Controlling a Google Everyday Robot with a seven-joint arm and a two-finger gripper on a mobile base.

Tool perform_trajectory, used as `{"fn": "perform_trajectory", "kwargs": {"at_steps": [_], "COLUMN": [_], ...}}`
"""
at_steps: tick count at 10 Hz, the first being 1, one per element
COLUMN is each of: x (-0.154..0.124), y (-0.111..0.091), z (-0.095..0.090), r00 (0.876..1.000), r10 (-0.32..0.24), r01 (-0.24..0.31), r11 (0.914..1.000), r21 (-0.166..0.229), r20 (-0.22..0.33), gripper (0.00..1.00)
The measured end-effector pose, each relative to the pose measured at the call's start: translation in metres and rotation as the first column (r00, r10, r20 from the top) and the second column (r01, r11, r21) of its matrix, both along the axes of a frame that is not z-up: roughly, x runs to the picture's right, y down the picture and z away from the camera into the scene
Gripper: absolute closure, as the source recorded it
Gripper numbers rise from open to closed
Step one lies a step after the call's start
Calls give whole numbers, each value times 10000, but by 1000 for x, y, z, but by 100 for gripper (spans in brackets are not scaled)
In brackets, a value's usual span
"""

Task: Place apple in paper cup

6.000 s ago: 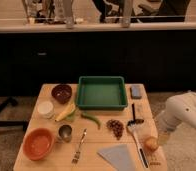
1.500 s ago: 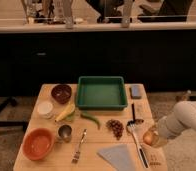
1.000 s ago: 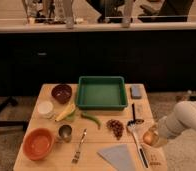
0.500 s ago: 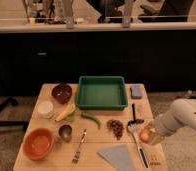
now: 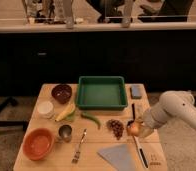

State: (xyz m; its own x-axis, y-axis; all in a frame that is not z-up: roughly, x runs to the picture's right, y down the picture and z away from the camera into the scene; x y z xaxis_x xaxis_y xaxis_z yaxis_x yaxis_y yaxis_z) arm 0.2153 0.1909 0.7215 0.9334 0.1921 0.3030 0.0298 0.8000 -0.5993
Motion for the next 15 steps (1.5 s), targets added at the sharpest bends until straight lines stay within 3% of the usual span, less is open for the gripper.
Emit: {"fn": "perform_trajectory", "kwargs": {"at_steps": [5,13,15], "x": [-37,-147,-162], "y": [-33,-75,-83], "z": [5,32,36], "r00": [9977,9867,9835], "r10": [-158,-830,-951], "r01": [150,865,1003], "r11": [9998,9961,9946], "r21": [128,-197,-266], "r20": [652,1395,1536], "gripper": [100,100,100]}}
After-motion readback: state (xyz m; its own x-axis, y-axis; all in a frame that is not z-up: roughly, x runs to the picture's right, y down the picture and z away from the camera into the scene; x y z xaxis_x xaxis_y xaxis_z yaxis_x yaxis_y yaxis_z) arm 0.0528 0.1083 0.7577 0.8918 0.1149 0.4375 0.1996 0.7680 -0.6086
